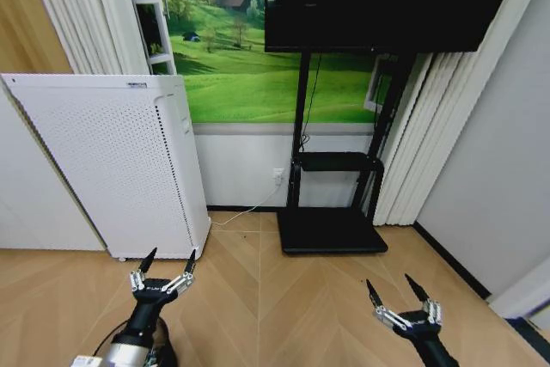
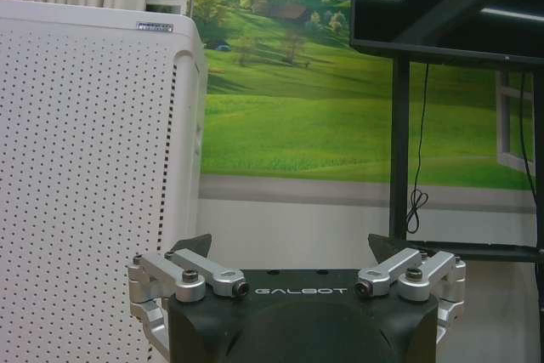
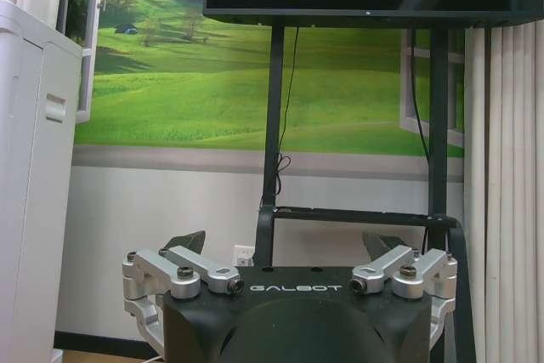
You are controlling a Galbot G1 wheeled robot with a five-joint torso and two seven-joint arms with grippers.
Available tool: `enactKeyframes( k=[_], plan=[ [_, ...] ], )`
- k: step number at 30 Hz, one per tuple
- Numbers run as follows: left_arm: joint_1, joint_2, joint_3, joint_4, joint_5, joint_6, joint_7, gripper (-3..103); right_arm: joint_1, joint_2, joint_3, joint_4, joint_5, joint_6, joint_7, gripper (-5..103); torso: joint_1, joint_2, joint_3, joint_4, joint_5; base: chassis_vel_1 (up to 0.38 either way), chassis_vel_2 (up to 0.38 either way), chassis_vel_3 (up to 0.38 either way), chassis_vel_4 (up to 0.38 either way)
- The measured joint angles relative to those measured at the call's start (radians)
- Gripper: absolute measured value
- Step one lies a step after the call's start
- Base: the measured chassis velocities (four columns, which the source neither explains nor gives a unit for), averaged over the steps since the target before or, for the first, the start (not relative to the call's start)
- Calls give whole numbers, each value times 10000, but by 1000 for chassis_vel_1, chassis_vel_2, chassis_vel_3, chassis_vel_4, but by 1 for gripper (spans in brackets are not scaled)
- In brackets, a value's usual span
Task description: Pick up the trash bin and place the garbage on the floor into it.
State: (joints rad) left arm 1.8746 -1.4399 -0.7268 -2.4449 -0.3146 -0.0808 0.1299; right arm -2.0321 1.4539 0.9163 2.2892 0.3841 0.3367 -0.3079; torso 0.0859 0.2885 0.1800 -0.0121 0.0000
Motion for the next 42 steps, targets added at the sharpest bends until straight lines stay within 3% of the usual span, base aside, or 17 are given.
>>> enactKeyframes(
  k=[42],
  plan=[
    [1,0,-1,0,-1,-1,0,100,0,0,0,-1,0,4,2,100,582,1813,1229,0,0,0,0,0,0]
  ],
)
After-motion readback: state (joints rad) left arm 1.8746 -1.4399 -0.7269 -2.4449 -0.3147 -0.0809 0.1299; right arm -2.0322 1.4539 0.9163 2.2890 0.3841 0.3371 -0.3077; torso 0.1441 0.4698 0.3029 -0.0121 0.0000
